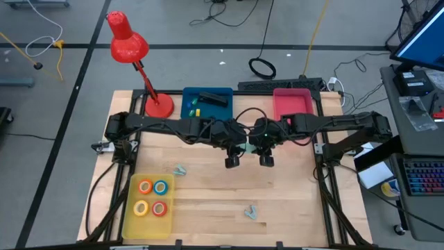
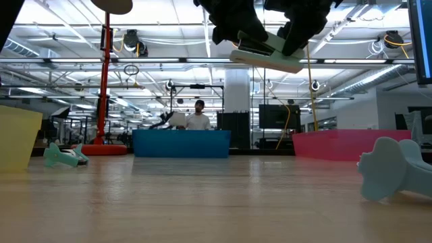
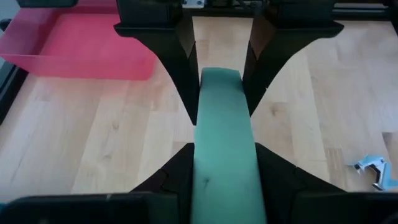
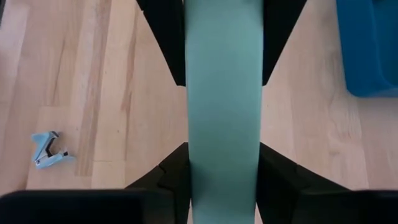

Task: Pick and place Stapler, Stapler remover, tape
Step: Put the light blue stapler into the blue bin

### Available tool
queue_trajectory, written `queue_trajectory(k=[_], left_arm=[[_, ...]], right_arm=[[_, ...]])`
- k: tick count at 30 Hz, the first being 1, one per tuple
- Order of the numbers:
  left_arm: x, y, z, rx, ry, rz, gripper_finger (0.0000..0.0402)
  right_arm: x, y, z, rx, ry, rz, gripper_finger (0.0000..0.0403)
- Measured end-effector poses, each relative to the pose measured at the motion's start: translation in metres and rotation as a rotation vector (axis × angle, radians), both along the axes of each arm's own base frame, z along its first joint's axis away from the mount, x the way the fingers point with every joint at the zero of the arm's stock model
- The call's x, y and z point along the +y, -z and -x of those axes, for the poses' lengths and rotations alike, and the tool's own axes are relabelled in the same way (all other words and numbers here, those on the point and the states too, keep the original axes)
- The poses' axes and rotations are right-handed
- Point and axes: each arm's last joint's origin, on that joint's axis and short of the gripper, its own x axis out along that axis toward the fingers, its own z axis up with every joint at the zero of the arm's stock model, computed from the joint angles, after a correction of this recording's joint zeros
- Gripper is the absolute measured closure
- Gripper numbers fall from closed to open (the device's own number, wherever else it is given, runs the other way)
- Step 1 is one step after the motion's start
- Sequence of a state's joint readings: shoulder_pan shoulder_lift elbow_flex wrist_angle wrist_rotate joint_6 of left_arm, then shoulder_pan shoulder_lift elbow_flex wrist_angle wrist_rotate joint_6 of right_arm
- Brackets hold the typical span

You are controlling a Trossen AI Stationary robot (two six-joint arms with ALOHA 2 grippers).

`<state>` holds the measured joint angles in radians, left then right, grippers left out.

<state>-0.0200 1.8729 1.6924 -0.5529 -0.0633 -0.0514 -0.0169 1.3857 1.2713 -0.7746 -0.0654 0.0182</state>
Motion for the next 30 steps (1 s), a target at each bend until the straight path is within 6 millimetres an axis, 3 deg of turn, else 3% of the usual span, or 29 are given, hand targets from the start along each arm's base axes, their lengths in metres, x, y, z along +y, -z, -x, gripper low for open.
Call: queue_trajectory(k=[6,11,16,24,30], left_arm=[[0.0,0.001,0.004,0.035,-0.023,0.004,0.0279],[0.004,-0.004,0.025,0.17,-0.107,-0.053,0.0279],[0.023,-0.012,0.046,0.265,-0.242,-0.179,0.0279],[0.1,-0.01,0.062,0.372,-0.307,-0.264,0.0279],[0.162,0.008,0.078,0.332,-0.301,-0.15,0.0279]], right_arm=[[-0.001,0.001,0.001,0.019,0.012,0.005,0.0245],[-0.001,0.004,0.005,0.066,0.013,0.009,0.0214],[-0.001,0.004,0.006,0.077,0.009,0.008,0.0194],[-0.001,0.005,0.009,0.107,0.041,-0.011,0.02],[-0.001,0.008,0.013,0.158,0.059,-0.013,0.0207]])
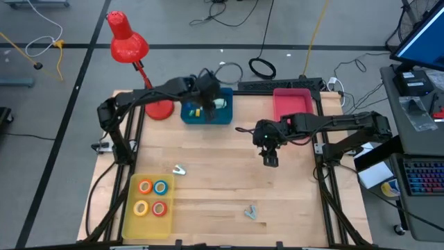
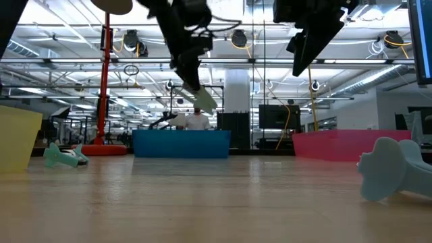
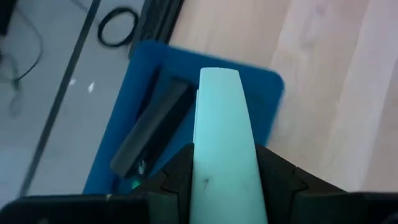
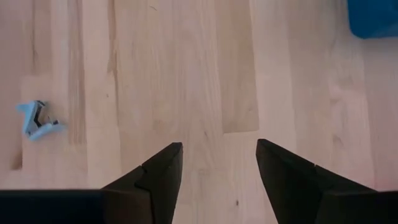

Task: Pick and place Stapler, Stapler remover, tape
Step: Put the light blue stapler into the blue bin

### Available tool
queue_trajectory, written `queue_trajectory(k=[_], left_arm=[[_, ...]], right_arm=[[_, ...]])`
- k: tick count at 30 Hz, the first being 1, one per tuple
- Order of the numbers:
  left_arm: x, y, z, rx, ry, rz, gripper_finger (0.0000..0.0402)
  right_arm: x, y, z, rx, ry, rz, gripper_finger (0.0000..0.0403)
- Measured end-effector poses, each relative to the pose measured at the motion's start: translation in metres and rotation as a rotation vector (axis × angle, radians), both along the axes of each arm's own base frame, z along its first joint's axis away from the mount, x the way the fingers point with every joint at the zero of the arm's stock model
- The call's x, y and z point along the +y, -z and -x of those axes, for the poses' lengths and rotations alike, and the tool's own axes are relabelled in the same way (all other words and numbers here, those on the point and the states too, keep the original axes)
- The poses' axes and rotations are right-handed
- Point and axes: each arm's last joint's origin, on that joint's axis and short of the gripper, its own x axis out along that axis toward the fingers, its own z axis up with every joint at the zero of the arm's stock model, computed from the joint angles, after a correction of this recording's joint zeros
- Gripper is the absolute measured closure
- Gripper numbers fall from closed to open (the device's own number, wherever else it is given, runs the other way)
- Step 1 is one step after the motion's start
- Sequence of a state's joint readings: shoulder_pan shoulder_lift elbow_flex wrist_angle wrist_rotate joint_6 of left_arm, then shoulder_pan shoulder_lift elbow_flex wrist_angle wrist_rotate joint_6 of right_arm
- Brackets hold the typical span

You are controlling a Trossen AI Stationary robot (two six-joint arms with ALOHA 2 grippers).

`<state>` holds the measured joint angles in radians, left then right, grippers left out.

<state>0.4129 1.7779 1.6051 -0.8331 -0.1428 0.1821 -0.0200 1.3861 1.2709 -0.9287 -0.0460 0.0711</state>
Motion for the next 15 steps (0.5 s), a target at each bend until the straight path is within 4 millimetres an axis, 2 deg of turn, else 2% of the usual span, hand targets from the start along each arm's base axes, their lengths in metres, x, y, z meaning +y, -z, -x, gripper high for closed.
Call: queue_trajectory(k=[2,6,11,15], left_arm=[[0.013,0.008,0.002,-0.048,0.017,0.015,0.0279],[0.024,0.03,0.005,-0.094,0.058,0.027,0.0279],[0.03,0.056,0.015,-0.071,0.067,0.081,0.0279],[0.031,0.067,0.019,-0.058,0.1,0.08,0.0279]], right_arm=[[-0.001,0.0,0.0,0.004,0.012,0.026,0.0207],[-0.003,0.0,0.001,0.014,0.04,0.096,0.0207],[-0.005,0.0,0.004,0.03,0.112,0.147,0.0207],[-0.006,-0.002,0.004,0.017,0.133,0.165,0.0208]])
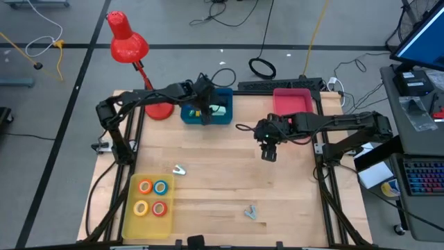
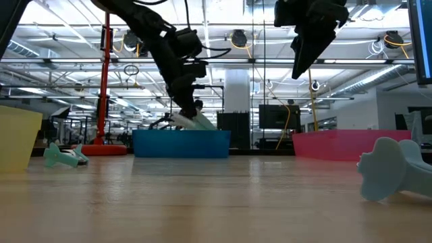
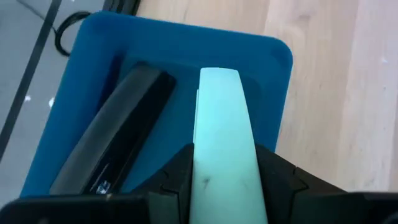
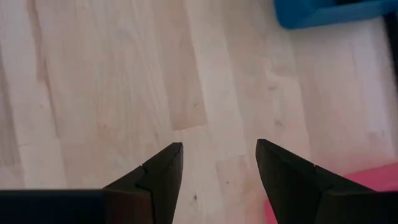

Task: Pick and place Stapler, Stapler remover, tape
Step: Put the light blue stapler into the blue bin

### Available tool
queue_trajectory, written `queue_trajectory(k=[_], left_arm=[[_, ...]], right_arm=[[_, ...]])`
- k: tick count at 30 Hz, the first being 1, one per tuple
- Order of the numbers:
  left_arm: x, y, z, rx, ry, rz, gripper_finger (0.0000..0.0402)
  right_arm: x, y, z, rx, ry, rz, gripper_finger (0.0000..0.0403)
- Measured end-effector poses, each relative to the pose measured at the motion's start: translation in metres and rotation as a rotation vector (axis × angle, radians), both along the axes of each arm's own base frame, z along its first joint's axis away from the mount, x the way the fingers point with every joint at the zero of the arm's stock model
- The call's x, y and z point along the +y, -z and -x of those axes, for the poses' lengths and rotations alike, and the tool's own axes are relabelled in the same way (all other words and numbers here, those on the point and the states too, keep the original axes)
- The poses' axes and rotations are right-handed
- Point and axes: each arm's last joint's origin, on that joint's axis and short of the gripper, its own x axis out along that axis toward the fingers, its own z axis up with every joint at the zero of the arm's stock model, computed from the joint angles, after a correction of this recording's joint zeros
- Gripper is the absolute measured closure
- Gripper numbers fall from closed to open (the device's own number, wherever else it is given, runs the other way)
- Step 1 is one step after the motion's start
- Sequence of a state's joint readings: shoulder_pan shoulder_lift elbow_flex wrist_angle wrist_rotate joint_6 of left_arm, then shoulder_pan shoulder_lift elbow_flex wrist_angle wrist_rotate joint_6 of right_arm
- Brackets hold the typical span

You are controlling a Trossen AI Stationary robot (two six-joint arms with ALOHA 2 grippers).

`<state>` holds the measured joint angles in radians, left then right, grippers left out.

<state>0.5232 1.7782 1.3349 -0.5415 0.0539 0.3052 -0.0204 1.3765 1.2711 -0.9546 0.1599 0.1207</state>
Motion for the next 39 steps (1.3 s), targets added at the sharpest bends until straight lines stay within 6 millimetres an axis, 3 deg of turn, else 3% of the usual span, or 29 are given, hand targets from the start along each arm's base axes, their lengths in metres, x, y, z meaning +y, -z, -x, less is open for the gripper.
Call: queue_trajectory(k=[19,32,39], left_arm=[[0.019,0.027,0.003,-0.11,0.033,-0.044,0.0279],[0.029,0.052,0.002,-0.062,0.026,-0.007,0.0278],[0.033,0.052,0.001,-0.024,0.003,-0.103,0.0188]], right_arm=[[-0.002,-0.004,-0.006,-0.088,0.073,-0.035,0.0206],[-0.002,-0.006,-0.01,-0.136,0.072,-0.036,0.0205],[-0.002,-0.006,-0.01,-0.135,0.072,-0.036,0.0204]])
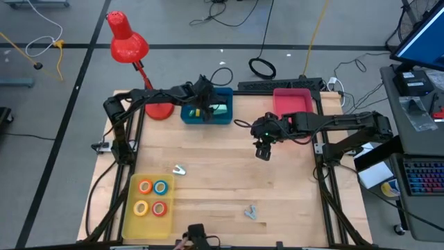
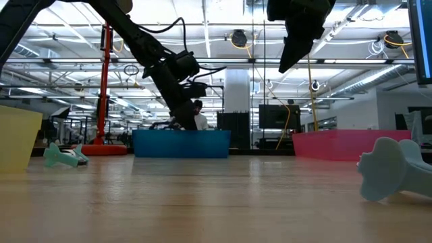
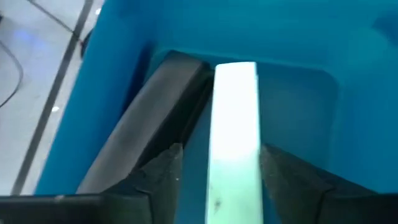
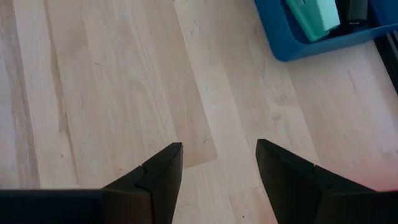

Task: Pick and place Stapler, Stapler remover, tape
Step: Put the light blue stapler into the blue bin, then put the light blue staple remover into the pink bin

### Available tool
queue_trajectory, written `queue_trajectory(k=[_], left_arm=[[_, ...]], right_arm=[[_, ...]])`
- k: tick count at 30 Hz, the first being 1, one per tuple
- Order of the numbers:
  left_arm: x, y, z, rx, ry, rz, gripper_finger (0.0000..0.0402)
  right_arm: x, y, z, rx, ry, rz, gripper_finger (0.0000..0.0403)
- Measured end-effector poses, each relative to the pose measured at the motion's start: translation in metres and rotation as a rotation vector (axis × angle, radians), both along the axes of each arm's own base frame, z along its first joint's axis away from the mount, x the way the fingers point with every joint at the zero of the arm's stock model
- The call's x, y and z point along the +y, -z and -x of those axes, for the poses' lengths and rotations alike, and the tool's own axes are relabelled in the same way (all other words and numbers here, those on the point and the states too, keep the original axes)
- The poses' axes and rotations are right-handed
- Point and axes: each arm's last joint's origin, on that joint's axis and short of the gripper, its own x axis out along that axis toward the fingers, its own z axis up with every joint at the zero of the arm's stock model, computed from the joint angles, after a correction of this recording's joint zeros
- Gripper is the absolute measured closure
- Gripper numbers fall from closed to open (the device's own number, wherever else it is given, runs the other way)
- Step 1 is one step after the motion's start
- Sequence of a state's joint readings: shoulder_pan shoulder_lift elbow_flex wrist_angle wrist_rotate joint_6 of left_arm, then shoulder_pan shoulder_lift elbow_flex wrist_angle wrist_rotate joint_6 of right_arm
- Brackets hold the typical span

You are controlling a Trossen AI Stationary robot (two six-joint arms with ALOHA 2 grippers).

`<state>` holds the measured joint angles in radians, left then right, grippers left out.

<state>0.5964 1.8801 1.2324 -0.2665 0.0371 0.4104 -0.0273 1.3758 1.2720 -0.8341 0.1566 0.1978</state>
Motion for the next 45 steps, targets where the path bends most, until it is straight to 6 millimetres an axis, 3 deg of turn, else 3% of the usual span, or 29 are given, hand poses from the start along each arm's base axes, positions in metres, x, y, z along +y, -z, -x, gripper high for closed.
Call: queue_trajectory(k=[8,14,19,22,25,30,33,45], left_arm=[[0.001,-0.005,0.002,0.028,-0.051,-0.063,0.0152],[-0.013,-0.046,0.006,-0.031,-0.133,-0.109,0.0152],[-0.056,-0.092,0.018,-0.13,-0.147,-0.009,0.0154],[-0.095,-0.113,0.028,-0.141,-0.111,0.115,0.0152],[-0.139,-0.121,0.037,-0.076,-0.026,0.221,0.0152],[-0.202,-0.119,0.045,0.078,0.083,0.262,0.0151],[-0.23,-0.113,0.048,0.162,0.124,0.231,0.0151],[-0.274,-0.074,0.038,0.374,0.073,0.339,0.0151]], right_arm=[[0.0,0.0,0.0,0.0,-0.001,0.0,0.0205],[0.0,0.0,0.0,0.006,-0.019,0.01,0.0205],[0.0,0.001,0.001,0.02,-0.062,0.034,0.0206],[0.0,0.001,0.001,0.034,-0.1,0.056,0.0206],[0.0,0.001,0.001,0.043,-0.136,0.077,0.0206],[0.0,0.001,0.001,0.053,-0.185,0.107,0.0206],[0.0,-0.001,0.003,0.051,-0.209,0.122,0.0206],[0.001,0.003,0.024,0.008,-0.187,0.113,0.0206]])
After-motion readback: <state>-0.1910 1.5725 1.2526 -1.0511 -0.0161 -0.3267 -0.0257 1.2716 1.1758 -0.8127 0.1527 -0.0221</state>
